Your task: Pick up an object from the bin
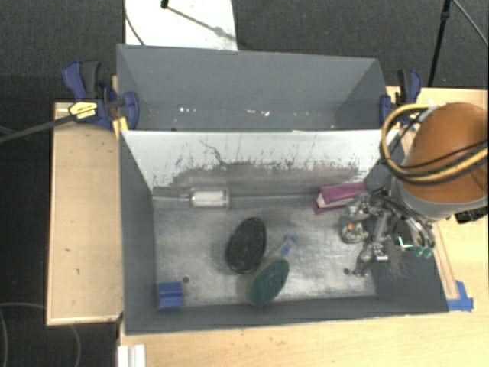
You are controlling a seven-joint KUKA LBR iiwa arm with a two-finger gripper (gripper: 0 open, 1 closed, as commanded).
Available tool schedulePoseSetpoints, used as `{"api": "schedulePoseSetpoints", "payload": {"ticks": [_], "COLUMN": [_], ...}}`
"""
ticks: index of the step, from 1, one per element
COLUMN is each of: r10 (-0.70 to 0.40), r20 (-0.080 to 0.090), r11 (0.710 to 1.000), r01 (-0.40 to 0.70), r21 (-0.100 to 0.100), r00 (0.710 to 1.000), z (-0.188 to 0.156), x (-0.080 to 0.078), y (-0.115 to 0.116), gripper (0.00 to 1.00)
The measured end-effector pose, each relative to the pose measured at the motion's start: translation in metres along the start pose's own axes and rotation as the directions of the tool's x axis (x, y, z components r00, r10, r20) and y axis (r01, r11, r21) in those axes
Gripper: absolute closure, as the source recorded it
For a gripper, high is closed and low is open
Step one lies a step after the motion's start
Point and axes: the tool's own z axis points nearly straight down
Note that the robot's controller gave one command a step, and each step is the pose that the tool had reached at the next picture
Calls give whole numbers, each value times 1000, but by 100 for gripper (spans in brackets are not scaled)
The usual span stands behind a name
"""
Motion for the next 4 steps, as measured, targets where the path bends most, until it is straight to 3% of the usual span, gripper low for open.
{"api": "schedulePoseSetpoints", "payload": {"ticks": [1,2,3,4], "r10": [114,192,449,230], "r20": [8,13,16,13], "r11": [993,981,893,973], "r01": [-114,-192,-449,-230], "r21": [1,-2,-8,-2], "r00": [993,981,893,973], "z": [52,36,58,70], "x": [-53,-100,-89,-98], "y": [-55,-41,-38,-12], "gripper": [0,0,0,0]}}
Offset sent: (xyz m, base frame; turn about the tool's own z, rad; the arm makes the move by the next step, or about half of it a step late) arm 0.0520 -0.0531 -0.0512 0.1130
